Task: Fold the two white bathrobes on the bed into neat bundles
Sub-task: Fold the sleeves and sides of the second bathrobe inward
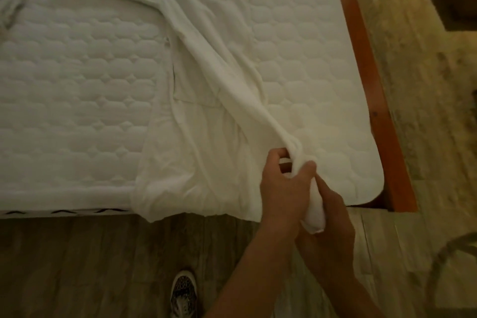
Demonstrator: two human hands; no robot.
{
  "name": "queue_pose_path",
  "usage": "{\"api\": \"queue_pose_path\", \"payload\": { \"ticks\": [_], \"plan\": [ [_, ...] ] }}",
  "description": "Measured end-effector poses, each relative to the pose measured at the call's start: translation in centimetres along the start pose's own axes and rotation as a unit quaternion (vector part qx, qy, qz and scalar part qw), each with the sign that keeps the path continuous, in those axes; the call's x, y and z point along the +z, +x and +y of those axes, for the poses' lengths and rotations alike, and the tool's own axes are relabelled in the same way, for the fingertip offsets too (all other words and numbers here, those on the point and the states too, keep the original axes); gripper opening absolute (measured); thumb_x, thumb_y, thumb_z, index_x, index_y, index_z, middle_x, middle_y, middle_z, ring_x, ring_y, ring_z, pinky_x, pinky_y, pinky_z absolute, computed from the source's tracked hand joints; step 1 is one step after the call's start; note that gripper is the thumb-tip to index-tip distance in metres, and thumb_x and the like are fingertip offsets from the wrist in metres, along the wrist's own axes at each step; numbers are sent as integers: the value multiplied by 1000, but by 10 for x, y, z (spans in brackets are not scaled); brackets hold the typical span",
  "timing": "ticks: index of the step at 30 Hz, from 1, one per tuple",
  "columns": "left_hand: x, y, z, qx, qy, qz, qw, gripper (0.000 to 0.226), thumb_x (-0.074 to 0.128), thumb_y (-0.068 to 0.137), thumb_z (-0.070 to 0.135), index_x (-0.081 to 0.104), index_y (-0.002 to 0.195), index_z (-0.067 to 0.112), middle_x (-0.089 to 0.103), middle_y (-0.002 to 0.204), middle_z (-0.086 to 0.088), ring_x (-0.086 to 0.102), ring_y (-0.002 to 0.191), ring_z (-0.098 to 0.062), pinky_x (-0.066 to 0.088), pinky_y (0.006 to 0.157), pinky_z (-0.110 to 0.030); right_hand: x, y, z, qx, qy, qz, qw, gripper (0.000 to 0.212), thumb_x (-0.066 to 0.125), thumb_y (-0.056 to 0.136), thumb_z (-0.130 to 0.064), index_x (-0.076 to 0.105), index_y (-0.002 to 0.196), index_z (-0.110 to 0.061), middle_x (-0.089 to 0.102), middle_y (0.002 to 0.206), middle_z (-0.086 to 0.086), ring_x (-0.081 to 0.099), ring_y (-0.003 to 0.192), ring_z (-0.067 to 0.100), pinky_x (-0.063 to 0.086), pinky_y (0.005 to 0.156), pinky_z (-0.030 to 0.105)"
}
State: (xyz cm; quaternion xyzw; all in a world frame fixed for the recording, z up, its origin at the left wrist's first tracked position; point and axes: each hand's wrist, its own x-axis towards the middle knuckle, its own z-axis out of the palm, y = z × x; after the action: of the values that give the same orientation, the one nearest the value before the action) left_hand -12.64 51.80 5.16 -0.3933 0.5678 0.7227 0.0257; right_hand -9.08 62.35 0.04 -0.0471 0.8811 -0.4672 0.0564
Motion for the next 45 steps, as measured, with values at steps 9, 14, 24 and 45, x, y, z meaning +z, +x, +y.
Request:
{"api": "queue_pose_path", "payload": {
  "ticks": [9,14,24,45],
  "plan": [
    [-198,-16,-17,82,46,199,975,16,75,86,6,70,92,21,77,85,0,71,75,-7,55,60,-19,119,-66,-48,-310,-37,-70,948,40,76,88,-13,71,127,-22,65,112,-4,64,90,13,50,84,21],
    [-292,30,-125,-110,244,191,944,21,66,97,20,63,78,13,65,76,-8,64,76,-30,47,64,-38,211,-87,-10,-147,-228,-428,862,48,51,77,-29,64,122,-18,72,96,6,71,76,29,56,62,31],
    [-287,94,-51,140,449,149,870,51,58,90,61,50,61,20,52,57,3,51,52,-12,43,51,-27,155,4,-4,-24,-157,-88,983,10,70,93,-16,72,101,-20,67,91,-7,64,81,11,57,74,33],
    [-204,368,107,39,224,89,970,49,74,80,57,72,106,15,72,105,-5,68,96,-24,58,83,-36,245,166,14,-136,-271,137,943,67,48,83,-48,60,138,-12,60,140,20,57,125,35,40,104,59]
  ]
}}
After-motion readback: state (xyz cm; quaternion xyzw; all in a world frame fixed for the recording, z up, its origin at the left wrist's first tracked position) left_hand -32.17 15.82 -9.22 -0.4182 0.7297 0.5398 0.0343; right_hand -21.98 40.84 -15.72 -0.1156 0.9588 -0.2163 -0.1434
